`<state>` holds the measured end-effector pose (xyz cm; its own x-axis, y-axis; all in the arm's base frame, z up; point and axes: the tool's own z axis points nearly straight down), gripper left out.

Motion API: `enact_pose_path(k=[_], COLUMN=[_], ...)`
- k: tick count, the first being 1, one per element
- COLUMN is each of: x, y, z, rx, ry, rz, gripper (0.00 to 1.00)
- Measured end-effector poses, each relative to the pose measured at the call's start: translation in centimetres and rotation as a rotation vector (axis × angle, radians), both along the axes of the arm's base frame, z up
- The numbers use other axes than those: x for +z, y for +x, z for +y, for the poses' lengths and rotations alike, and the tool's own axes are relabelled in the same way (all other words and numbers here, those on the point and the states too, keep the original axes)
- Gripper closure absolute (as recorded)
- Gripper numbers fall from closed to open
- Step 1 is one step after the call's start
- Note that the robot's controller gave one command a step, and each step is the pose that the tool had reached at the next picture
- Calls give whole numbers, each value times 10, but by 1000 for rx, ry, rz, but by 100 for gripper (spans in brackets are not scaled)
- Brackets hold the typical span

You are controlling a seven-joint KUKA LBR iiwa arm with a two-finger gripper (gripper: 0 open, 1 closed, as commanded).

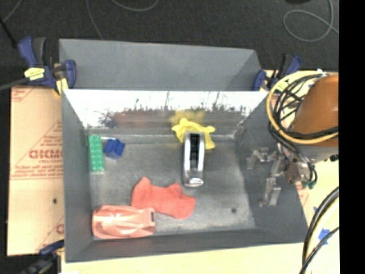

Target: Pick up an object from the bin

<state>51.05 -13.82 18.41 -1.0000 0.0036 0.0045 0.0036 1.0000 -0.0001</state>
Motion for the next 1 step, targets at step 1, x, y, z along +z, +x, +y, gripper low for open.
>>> enact_pose_path(k=[1], x=[4], y=[2], z=[0], rx=[4], ry=[-2], rz=[-8], gripper=[0])
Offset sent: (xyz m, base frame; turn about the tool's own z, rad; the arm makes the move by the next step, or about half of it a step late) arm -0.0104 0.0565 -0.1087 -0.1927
